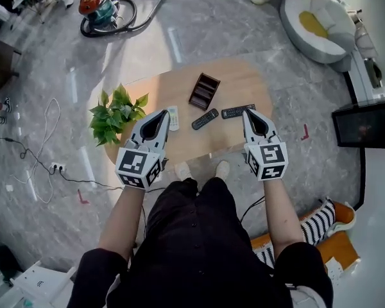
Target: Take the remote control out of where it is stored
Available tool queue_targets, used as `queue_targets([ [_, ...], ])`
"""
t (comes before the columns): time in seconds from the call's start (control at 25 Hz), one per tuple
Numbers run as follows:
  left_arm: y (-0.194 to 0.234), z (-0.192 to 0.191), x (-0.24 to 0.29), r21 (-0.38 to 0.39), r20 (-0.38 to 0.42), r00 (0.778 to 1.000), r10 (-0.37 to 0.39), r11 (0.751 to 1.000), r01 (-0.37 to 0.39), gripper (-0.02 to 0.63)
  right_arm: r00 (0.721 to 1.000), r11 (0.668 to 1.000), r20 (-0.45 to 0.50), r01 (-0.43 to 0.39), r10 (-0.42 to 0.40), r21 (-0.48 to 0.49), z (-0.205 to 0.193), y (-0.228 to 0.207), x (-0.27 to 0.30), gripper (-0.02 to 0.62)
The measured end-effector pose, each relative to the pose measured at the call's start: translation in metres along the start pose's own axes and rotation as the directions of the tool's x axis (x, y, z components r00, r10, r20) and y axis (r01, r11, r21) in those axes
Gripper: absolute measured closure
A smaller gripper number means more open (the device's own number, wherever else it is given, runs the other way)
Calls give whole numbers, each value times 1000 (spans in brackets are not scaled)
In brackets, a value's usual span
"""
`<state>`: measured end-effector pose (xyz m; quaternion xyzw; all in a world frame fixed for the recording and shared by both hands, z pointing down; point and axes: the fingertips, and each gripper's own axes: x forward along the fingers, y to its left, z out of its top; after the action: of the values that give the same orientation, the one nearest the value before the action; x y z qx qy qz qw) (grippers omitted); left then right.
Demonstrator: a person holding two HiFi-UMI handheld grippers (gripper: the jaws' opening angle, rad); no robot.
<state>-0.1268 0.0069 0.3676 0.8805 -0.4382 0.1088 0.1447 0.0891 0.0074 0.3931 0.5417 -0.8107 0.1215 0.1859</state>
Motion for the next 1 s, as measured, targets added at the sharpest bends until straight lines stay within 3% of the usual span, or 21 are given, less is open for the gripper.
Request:
queue_targets([
  [0.2, -23, 30, -36, 21, 63, 997, 45, 999, -47, 598, 991, 995, 132, 4, -18, 100, 37, -10, -59, 588],
  [0.6, -108, 50, -78, -20, 185, 971, 150, 989, -149, 598, 965, 999, 260, -28, 19, 30, 52, -36, -180, 588],
  [0.84, -146, 65, -91, 8, 247, 959, 142, 989, -148, 598, 950, 992, 310, -67, 31, 104, 50, -42, -204, 588],
  [1.0, -146, 67, -97, 22, 253, 958, 134, 989, -145, 598, 951, 993, 302, -96, 70, 73, 47, -17, -197, 588],
])
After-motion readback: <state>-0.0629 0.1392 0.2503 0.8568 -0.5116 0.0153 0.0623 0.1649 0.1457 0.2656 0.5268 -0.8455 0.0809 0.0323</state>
